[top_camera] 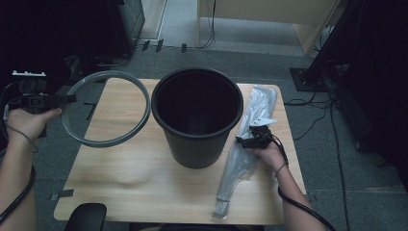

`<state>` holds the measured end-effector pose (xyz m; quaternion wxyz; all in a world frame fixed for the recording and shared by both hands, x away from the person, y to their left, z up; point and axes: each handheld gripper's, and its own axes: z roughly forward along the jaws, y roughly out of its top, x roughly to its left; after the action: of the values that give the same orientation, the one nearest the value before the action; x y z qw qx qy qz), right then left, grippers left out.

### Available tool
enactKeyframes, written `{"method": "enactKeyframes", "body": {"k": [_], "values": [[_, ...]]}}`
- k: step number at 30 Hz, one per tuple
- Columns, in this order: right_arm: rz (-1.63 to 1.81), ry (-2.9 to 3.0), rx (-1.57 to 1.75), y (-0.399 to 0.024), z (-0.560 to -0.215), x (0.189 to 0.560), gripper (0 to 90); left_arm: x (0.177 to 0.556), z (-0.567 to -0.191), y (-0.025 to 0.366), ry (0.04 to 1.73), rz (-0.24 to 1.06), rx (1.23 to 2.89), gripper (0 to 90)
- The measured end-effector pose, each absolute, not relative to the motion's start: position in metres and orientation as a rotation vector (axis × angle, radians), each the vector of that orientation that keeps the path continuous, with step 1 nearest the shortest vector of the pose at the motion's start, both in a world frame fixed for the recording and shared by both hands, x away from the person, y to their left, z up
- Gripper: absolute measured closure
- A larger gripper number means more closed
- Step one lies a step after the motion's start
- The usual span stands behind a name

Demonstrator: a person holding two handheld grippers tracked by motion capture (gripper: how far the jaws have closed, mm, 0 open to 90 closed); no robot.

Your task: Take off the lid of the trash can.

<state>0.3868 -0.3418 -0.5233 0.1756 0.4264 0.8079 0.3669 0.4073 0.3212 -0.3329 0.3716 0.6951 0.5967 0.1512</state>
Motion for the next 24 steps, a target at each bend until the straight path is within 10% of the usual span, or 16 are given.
{"method": "enactKeyframes", "body": {"k": [24], "values": [[1.042,2.294,1.203,-0.342,-0.523,0.387,18.0,0.408,-0.387,0.307,1.514,0.379,1.809,76.3]]}}
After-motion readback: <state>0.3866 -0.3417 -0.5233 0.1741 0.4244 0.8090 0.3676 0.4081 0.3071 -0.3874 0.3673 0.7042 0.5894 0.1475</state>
